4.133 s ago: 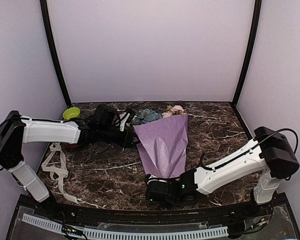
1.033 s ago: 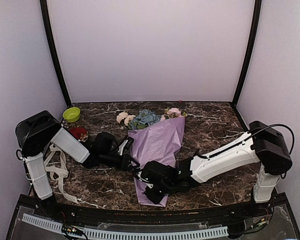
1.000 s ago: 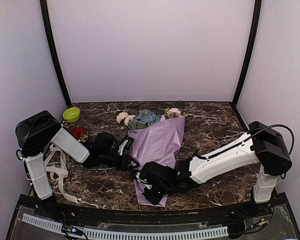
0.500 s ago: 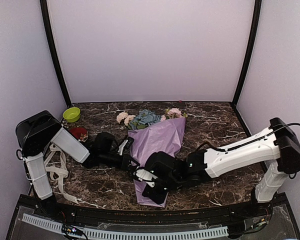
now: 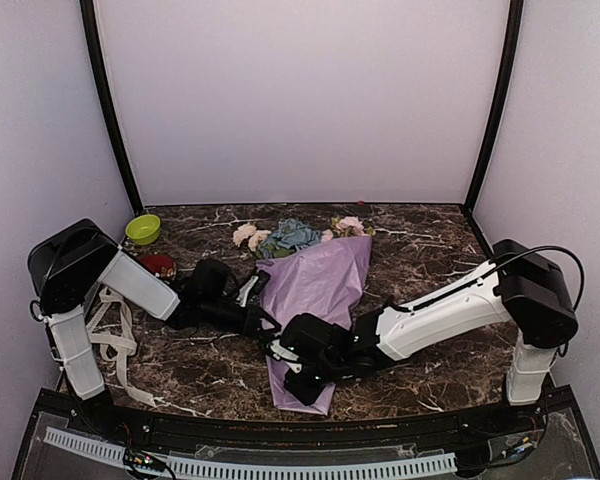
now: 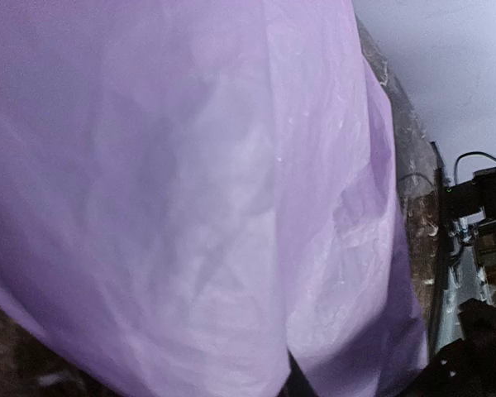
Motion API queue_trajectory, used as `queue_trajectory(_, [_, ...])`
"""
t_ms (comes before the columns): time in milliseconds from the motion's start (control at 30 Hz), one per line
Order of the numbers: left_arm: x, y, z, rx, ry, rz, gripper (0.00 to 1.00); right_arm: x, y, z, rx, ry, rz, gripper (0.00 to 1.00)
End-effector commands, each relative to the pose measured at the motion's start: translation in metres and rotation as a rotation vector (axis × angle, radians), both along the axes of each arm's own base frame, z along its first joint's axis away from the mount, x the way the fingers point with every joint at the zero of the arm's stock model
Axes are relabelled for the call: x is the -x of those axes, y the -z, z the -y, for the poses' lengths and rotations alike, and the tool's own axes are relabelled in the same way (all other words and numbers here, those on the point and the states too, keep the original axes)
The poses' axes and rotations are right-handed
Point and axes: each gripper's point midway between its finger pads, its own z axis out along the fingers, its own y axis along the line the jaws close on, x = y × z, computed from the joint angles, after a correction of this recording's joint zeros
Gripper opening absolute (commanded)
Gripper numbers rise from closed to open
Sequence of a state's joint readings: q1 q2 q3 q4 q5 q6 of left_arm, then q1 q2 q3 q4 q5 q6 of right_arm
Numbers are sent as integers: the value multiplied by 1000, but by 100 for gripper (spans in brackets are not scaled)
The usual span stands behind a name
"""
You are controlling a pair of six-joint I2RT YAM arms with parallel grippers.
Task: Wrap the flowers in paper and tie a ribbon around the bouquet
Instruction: Press the fold line of the folded bouquet.
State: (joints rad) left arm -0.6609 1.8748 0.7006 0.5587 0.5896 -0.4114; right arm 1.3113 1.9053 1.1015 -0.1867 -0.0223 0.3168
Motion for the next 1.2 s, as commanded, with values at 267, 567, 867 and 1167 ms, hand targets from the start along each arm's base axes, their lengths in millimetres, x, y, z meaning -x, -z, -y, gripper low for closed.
queue_trajectory(267, [-3, -92, -35, -23, -43, 301, 45, 0, 9, 13, -65, 87, -150, 0])
queue_trajectory(567, [37, -131, -44, -97, -82, 465, 38, 4, 31, 16, -72, 83, -217, 0])
queue_trajectory(867, [2, -55, 0, -236, -47, 267, 30, 3, 33, 16, -41, 56, -147, 0])
queue_trajectory(1167, [10, 11, -2, -362, 4, 124, 29, 18, 20, 5, -30, -17, -108, 0])
